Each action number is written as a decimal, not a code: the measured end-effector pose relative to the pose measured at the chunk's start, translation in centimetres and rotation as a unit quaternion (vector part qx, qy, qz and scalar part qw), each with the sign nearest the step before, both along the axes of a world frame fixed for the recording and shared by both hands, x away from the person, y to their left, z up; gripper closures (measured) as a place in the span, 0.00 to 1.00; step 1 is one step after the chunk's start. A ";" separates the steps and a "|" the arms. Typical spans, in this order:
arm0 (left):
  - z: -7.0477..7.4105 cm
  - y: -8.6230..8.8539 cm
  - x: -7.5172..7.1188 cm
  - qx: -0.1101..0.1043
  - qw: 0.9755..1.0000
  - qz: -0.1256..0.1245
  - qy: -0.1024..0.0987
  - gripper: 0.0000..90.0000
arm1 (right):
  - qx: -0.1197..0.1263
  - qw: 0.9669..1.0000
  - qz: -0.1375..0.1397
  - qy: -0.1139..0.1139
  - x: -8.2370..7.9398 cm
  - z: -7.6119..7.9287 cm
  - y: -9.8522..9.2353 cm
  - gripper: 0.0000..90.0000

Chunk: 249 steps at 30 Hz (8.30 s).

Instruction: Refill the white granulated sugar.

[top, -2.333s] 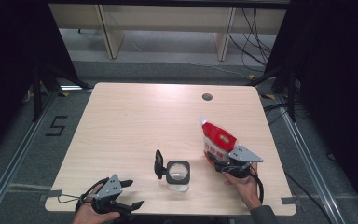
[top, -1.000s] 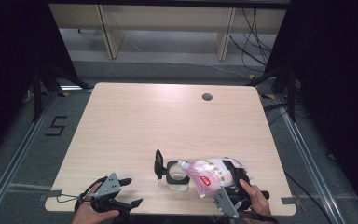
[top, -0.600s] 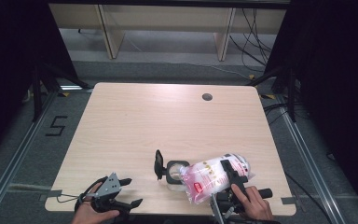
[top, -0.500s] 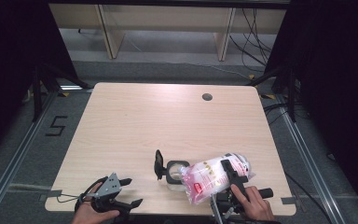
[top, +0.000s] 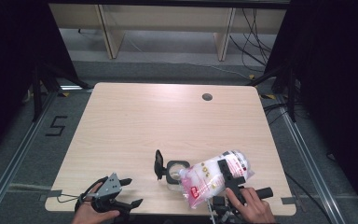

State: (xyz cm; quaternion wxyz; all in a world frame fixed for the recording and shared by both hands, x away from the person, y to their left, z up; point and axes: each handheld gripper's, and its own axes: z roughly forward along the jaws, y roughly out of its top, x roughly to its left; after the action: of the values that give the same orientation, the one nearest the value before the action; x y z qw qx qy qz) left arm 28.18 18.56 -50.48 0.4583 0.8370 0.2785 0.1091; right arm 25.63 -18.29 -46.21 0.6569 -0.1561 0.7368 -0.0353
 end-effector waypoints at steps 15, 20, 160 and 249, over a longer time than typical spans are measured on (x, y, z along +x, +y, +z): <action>-0.1 0.0 0.1 -0.003 1.000 -0.004 -0.009 0.21 | 0.010 1.000 -0.003 0.002 0.1 -0.1 -0.3 0.46; 0.0 0.0 0.0 -0.007 1.000 0.003 0.002 0.21 | 0.003 1.000 -0.002 0.003 0.1 0.1 -0.3 0.46; 0.0 0.2 0.2 -0.005 1.000 0.001 -0.011 0.21 | -0.029 1.000 0.004 -0.006 -0.3 0.6 -0.6 0.47; 0.1 0.3 0.3 0.004 1.000 -0.003 -0.011 0.21 | -0.024 0.998 0.049 -0.040 -0.1 0.6 -1.2 0.48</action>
State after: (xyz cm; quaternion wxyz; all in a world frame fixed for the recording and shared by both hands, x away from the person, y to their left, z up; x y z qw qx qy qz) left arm 28.46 18.87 -50.38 0.4582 0.8383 0.2709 0.1178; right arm 25.51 -19.54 -45.65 0.6828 -0.2063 0.7004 -0.0268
